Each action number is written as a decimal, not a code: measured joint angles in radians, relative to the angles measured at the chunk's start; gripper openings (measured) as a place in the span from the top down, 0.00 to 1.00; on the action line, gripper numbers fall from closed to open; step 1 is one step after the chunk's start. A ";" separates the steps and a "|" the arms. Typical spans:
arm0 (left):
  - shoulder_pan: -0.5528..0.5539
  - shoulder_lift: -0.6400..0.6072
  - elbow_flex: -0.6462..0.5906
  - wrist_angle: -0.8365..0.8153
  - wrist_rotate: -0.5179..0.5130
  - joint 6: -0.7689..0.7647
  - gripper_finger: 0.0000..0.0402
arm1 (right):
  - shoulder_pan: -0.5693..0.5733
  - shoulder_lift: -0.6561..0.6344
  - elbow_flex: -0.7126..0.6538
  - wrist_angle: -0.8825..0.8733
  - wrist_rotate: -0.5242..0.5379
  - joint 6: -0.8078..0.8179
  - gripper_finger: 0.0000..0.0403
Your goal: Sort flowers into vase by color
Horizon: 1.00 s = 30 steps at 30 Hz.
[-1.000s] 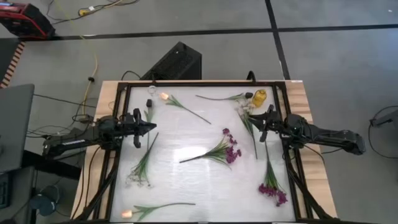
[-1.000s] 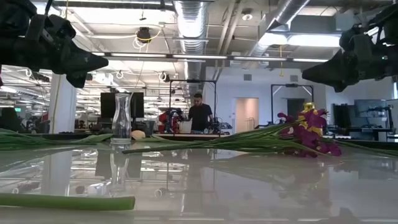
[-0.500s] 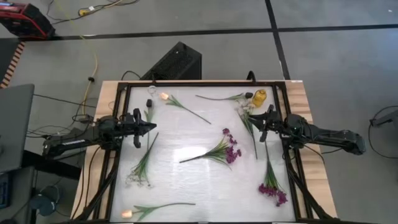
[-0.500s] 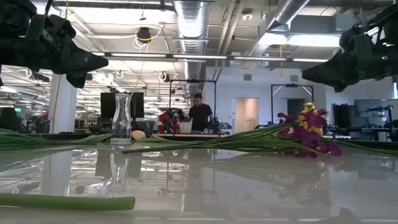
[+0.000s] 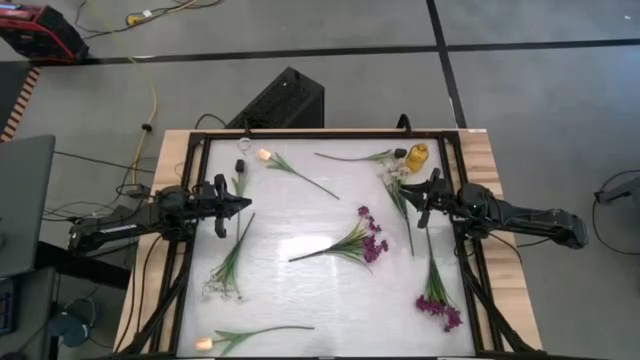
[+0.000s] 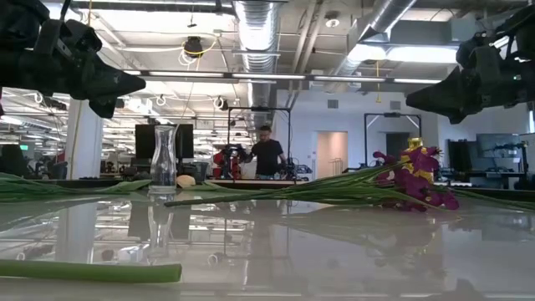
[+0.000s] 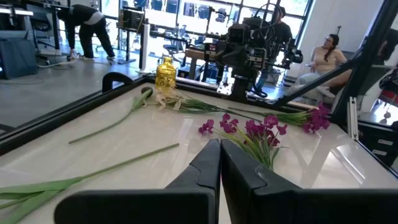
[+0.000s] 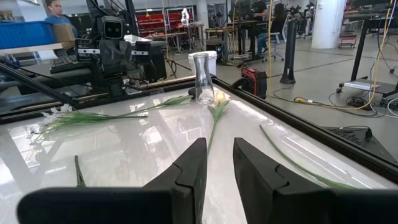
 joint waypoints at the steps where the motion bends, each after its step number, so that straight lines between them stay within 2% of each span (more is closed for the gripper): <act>1: 0.000 0.000 0.000 0.000 0.000 0.000 1.00 | 0.000 0.000 0.000 0.000 0.000 0.000 0.73; 12: 0.000 0.000 0.000 0.000 0.000 0.002 1.00 | 0.000 0.000 0.000 0.000 0.000 0.000 0.73; 19: 0.000 0.000 0.000 -0.015 -0.069 0.277 1.00 | 0.000 0.000 0.000 0.000 0.000 0.000 0.73; 30: 0.000 0.000 0.000 -0.005 -0.065 0.304 1.00 | 0.000 0.000 -0.001 0.018 0.000 0.000 0.73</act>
